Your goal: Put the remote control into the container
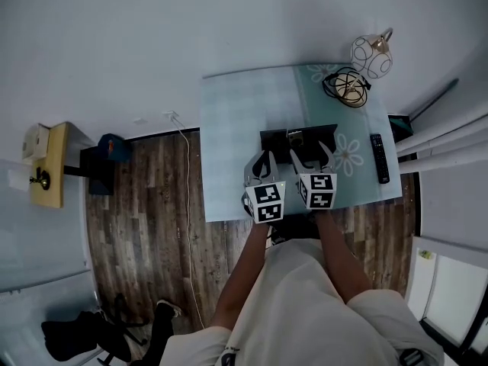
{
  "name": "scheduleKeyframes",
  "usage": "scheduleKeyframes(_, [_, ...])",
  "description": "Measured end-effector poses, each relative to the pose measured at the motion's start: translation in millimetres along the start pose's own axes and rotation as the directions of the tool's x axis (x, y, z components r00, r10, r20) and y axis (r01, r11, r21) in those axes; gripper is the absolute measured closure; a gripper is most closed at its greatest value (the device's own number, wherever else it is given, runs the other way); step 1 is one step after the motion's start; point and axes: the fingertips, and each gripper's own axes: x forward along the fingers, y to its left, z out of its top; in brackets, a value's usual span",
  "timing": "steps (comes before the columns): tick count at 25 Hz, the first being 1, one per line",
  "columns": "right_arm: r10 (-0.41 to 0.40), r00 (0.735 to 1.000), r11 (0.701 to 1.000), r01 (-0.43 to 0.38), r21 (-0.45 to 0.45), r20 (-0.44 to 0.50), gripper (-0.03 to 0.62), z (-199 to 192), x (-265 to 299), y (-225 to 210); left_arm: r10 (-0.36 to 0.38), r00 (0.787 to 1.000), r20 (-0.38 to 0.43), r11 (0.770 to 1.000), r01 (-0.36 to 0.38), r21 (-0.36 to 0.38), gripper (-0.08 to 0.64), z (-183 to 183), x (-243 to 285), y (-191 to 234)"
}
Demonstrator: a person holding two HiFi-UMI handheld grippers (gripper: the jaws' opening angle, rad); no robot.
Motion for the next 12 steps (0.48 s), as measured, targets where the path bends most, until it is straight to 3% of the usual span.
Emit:
scheduleKeyframes(7, [-0.038, 0.999, 0.999, 0.038, 0.009, 0.035, 0.364, -5.1, -52.7, -4.9, -0.005, 1.000, 0.007, 1.000, 0.005, -0.031, 0.555, -9.8, -31.1, -8.8])
scheduleKeyframes(12, [-0.077, 0.997, 0.996, 0.076, 0.040, 0.031, 0.395, -20.5, -92.0, -10.6, -0.023, 1.000, 0.016, 0.999, 0.023, -0.046, 0.555, -20.2, -52.4, -23.0])
